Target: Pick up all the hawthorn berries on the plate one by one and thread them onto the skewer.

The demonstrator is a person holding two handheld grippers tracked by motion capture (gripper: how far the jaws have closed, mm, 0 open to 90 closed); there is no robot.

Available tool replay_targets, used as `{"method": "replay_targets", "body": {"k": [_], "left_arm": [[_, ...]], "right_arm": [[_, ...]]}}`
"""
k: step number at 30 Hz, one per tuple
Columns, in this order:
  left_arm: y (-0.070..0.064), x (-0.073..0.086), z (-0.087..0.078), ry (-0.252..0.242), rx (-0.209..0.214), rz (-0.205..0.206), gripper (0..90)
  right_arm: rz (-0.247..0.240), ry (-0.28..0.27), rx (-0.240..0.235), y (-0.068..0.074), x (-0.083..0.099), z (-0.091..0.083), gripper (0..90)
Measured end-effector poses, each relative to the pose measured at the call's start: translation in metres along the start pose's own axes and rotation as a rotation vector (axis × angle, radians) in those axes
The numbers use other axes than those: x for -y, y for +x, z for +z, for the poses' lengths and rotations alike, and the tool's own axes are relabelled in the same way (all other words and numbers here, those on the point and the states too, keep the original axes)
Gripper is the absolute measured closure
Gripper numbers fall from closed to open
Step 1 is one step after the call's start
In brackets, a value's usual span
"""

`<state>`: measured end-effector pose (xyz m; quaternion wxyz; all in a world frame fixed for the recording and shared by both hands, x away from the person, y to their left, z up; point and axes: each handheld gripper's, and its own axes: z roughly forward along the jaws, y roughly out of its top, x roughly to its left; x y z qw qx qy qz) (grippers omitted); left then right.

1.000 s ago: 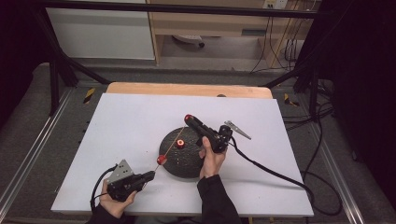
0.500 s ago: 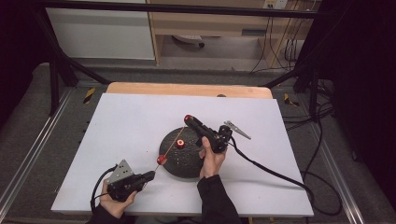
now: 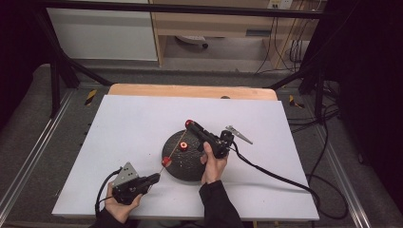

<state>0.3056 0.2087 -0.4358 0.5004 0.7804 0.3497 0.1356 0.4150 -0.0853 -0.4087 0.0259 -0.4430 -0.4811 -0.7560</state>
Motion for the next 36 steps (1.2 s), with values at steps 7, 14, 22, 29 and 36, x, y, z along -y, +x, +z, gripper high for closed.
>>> {"method": "replay_targets", "body": {"k": [7, 14, 22, 29, 36], "left_arm": [[-0.001, -0.003, 0.003, -0.008, -0.004, -0.008, 88.5], [-0.001, -0.004, 0.009, -0.006, -0.001, -0.027, 88.5], [0.0, -0.014, 0.014, -0.012, -0.004, -0.034, 88.5], [-0.001, -0.025, 0.019, -0.01, -0.011, -0.026, 88.6], [-0.001, -0.037, 0.024, -0.013, -0.012, -0.018, 88.6]], "right_arm": [[0.005, 0.022, -0.006, -0.001, 0.006, 0.0, 62.8], [0.007, 0.048, 0.001, -0.003, 0.015, 0.001, 62.9], [0.003, 0.072, 0.003, -0.003, 0.022, 0.0, 62.9], [-0.009, 0.083, -0.001, -0.001, 0.025, -0.002, 62.9], [-0.016, 0.095, -0.005, 0.001, 0.029, -0.004, 62.9]]}}
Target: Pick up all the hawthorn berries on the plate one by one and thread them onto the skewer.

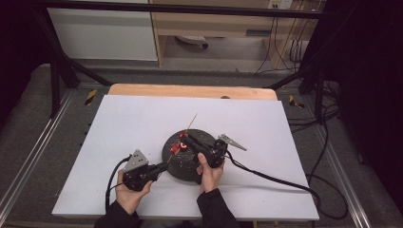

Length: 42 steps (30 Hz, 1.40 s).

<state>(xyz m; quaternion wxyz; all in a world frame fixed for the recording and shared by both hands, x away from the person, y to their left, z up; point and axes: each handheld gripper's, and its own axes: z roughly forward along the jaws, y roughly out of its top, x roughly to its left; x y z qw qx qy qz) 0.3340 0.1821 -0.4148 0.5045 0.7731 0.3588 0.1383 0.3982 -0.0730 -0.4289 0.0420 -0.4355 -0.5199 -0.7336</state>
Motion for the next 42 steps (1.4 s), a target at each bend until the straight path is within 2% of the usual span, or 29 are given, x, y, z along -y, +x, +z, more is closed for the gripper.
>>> {"method": "replay_targets", "body": {"k": [6, 15, 20, 22, 26, 33, 38, 42], "left_arm": [[0.0, -0.005, 0.004, -0.006, -0.001, 0.003, 88.6], [0.002, -0.004, 0.004, -0.009, 0.006, 0.002, 88.6], [0.006, 0.001, -0.001, 0.003, -0.005, 0.004, 88.6], [0.009, 0.003, -0.004, 0.007, -0.009, -0.002, 88.6], [0.016, 0.009, -0.012, 0.021, -0.022, 0.003, 88.6], [0.027, 0.017, -0.025, 0.057, -0.037, 0.004, 88.5], [0.031, 0.023, -0.033, 0.077, -0.046, 0.016, 88.5], [0.034, 0.026, -0.038, 0.087, -0.053, 0.021, 88.5]], "right_arm": [[0.001, 0.007, -0.002, 0.001, 0.002, 0.0, 63.0], [-0.006, 0.027, 0.007, 0.001, 0.002, -0.001, 62.3], [-0.041, 0.037, 0.018, 0.003, -0.005, -0.003, 54.6], [-0.076, 0.048, 0.029, 0.005, -0.011, -0.005, 49.9], [-0.126, 0.111, 0.076, 0.005, -0.021, -0.009, 39.0], [-0.235, 0.299, 0.15, 0.0, -0.03, -0.014, 21.5], [-0.268, 0.431, 0.2, -0.004, -0.033, -0.015, 12.3], [-0.285, 0.491, 0.219, -0.006, -0.036, -0.016, 10.0]]}}
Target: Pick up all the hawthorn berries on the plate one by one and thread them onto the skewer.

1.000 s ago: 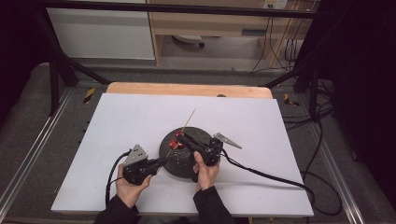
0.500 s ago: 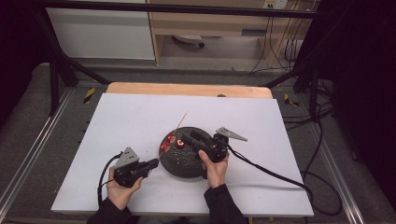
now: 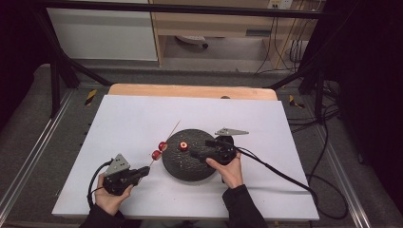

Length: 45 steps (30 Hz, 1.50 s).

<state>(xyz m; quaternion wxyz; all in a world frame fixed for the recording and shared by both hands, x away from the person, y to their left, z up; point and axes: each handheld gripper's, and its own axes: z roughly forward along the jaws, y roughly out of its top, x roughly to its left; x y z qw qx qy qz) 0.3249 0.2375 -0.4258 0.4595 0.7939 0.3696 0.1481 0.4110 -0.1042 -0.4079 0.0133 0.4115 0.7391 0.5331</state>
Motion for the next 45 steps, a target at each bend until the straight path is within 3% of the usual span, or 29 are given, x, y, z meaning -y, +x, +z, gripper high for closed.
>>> {"method": "replay_targets", "body": {"k": [4, 17, 22, 33, 45], "left_arm": [[0.005, 0.005, -0.005, 0.011, 0.004, -0.001, 88.5], [0.016, 0.017, -0.013, 0.038, 0.008, -0.013, 88.5], [0.018, 0.018, -0.015, 0.033, 0.006, -0.018, 88.5], [0.021, 0.02, -0.013, 0.036, 0.003, -0.032, 88.5], [0.021, 0.019, -0.013, 0.033, 0.001, -0.034, 88.5]], "right_arm": [[-0.052, 0.067, 0.039, 0.001, -0.006, 0.0, 8.9], [-0.131, 0.233, 0.091, 0.011, -0.033, 0.015, 8.3], [-0.139, 0.29, 0.11, 0.013, -0.038, 0.031, 8.3], [-0.112, 0.36, 0.159, 0.009, -0.043, 0.056, 9.3], [-0.119, 0.445, 0.2, 0.012, -0.049, 0.08, 15.7]]}}
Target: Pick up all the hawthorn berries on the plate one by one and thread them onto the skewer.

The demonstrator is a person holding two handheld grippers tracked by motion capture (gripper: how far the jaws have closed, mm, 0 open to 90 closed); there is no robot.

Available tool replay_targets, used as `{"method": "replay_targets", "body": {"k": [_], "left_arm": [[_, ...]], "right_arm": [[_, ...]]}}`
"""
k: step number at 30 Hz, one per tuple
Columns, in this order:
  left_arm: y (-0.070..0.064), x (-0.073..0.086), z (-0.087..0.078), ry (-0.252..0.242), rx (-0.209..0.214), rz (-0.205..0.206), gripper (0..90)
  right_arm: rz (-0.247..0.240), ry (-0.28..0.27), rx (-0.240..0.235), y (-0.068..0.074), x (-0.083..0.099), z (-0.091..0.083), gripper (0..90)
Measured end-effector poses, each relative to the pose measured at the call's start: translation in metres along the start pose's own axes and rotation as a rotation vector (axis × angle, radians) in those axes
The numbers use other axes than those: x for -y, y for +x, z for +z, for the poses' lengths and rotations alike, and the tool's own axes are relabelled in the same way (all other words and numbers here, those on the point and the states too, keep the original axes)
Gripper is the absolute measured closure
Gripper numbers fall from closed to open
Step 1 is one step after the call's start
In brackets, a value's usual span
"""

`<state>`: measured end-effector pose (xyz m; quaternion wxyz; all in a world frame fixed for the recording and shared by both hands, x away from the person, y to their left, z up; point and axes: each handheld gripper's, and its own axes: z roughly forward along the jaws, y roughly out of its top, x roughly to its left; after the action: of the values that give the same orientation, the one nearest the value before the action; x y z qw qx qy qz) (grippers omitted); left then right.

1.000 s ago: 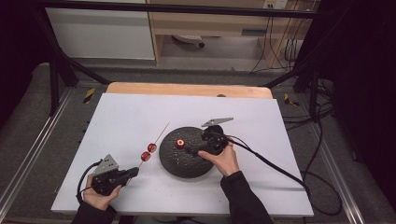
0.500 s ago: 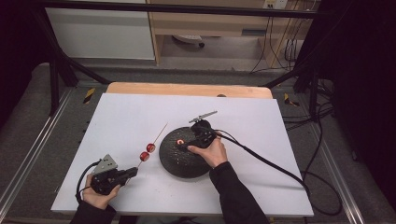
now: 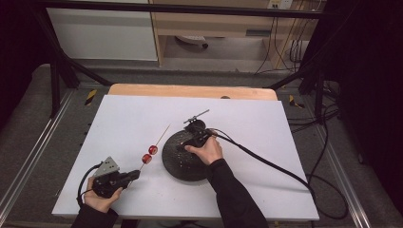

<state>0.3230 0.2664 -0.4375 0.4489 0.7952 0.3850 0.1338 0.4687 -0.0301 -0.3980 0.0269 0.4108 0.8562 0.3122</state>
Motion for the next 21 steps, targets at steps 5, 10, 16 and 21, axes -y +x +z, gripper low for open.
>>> {"method": "replay_targets", "body": {"k": [5, 10, 16, 21], "left_arm": [[-0.001, 0.0, 0.001, 0.004, 0.004, 0.004, 88.5], [-0.001, 0.0, 0.001, 0.004, 0.003, 0.003, 88.5], [-0.002, 0.0, 0.002, 0.006, 0.004, 0.007, 88.5], [-0.002, 0.0, 0.002, 0.007, 0.005, 0.008, 88.5]], "right_arm": [[0.003, 0.018, 0.015, 0.001, -0.005, 0.006, 24.2], [0.04, 0.034, -0.005, -0.001, -0.009, 0.013, 33.9], [0.066, 0.044, -0.009, -0.005, -0.01, 0.019, 43.1], [0.081, 0.05, -0.008, -0.008, -0.01, 0.022, 47.4]]}}
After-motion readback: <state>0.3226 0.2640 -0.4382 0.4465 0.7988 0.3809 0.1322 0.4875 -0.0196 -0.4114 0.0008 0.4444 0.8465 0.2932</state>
